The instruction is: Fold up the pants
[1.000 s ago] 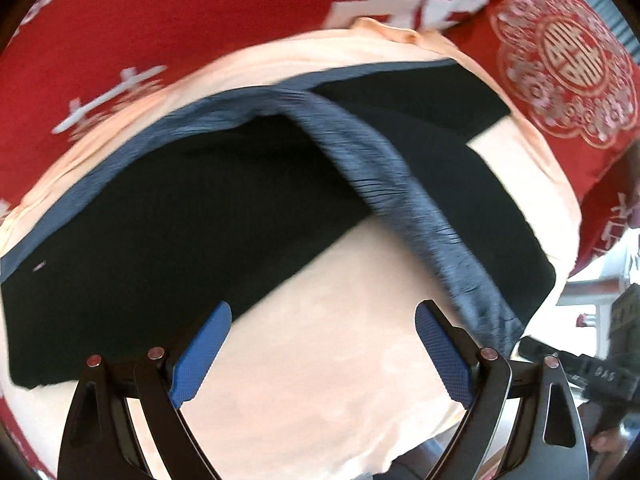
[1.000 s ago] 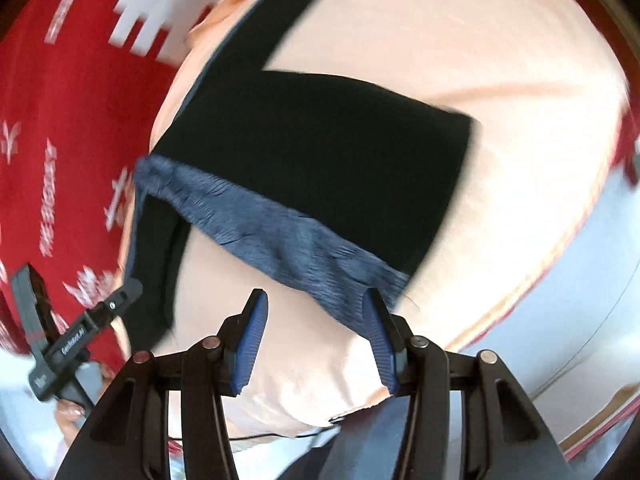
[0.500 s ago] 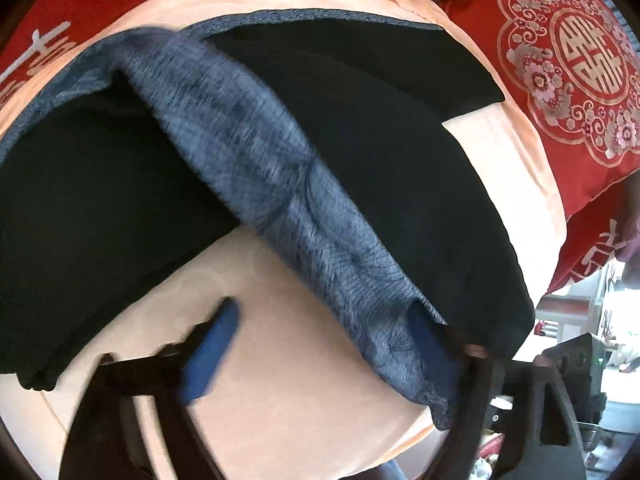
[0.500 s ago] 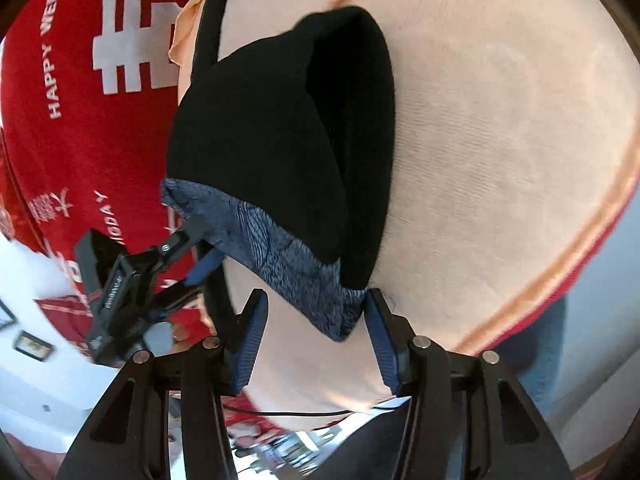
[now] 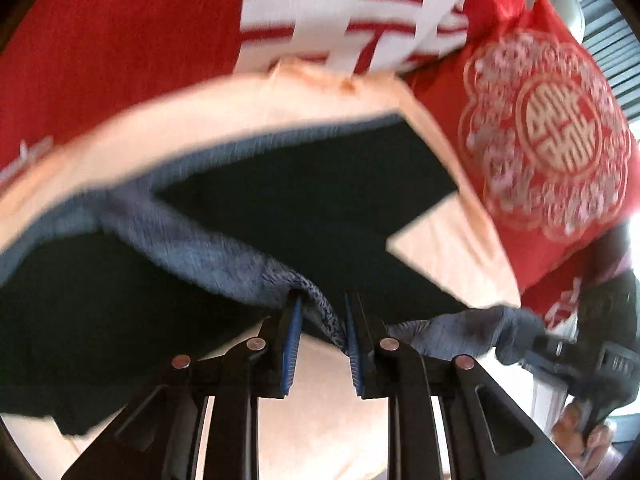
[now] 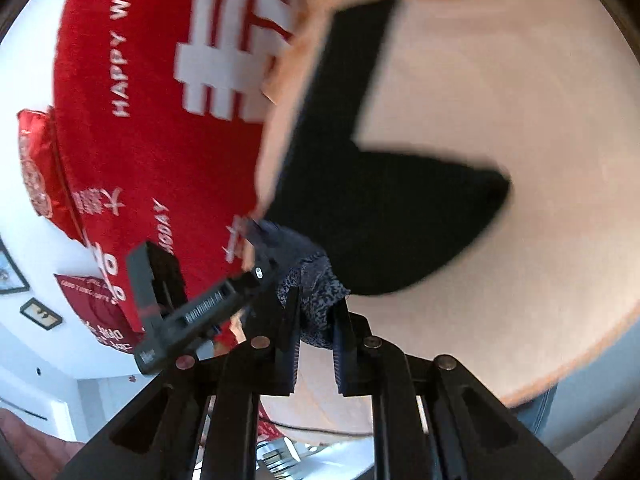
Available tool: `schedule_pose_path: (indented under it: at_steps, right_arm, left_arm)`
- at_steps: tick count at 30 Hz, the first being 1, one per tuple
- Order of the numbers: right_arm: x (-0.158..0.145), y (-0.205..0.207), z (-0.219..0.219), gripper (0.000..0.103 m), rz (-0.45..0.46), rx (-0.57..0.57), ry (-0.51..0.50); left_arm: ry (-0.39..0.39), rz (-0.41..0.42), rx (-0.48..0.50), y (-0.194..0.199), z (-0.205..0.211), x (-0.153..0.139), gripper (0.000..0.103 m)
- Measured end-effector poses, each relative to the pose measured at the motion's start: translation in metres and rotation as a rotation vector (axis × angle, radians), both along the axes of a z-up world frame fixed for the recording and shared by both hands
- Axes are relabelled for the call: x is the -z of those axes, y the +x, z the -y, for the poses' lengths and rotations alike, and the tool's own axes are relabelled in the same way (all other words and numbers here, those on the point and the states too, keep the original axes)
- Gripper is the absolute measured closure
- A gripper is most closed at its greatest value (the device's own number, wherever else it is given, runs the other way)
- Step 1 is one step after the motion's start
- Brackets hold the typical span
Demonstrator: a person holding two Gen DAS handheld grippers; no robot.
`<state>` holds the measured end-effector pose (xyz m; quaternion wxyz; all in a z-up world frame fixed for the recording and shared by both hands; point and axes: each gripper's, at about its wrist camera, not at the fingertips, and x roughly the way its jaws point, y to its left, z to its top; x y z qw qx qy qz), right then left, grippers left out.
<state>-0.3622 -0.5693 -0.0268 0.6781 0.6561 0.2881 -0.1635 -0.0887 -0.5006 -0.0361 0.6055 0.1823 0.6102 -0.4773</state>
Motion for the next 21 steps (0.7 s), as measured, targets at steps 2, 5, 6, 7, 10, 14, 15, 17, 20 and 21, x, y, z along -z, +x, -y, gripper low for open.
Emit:
schedule_pose_path:
  at_steps: [2, 5, 6, 7, 10, 14, 15, 17, 20, 21]
  right_arm:
    - [-0.012, 0.015, 0.028, 0.088, 0.01, -0.01, -0.036]
    - [-0.023, 0.045, 0.077, 0.088, -0.002, -0.05, -0.093]
    - [-0.026, 0.057, 0.094, 0.088, -0.011, -0.068, -0.113]
    - [-0.028, 0.067, 0.109, 0.088, -0.026, -0.084, -0.132]
    - [-0.028, 0.092, 0.151, 0.088, -0.07, -0.113, -0.164]
    - [-0.026, 0.125, 0.185, 0.084, -0.129, -0.15, -0.223]
    - [-0.027, 0.134, 0.192, 0.083, -0.162, -0.163, -0.252]
    - [-0.028, 0.15, 0.199, 0.06, -0.239, -0.204, -0.305]
    - [-0.034, 0.155, 0.191, 0.043, -0.272, -0.236, -0.366]
    - [-0.035, 0.151, 0.184, 0.043, -0.277, -0.239, -0.372]
  left_arm:
    - [-0.017, 0.032, -0.006, 0.01, 0.017, -0.004, 0.079]
    - [-0.037, 0.098, -0.037, 0.03, 0.041, -0.004, 0.079]
    - [-0.039, 0.114, -0.044, 0.038, 0.049, -0.004, 0.079]
    - [-0.036, 0.125, -0.051, 0.045, 0.049, -0.004, 0.079]
    - [-0.027, 0.183, -0.099, 0.064, 0.049, -0.008, 0.039]
    - [-0.014, 0.24, -0.162, 0.075, 0.035, -0.01, 0.019]
    - [0.009, 0.254, -0.172, 0.077, 0.03, -0.007, 0.019]
    - [0.064, 0.288, -0.183, 0.077, 0.018, 0.003, 0.019]
    - [0.149, 0.331, -0.188, 0.076, 0.002, 0.022, 0.019]
    - [0.192, 0.329, -0.2, 0.078, -0.007, 0.034, 0.019]
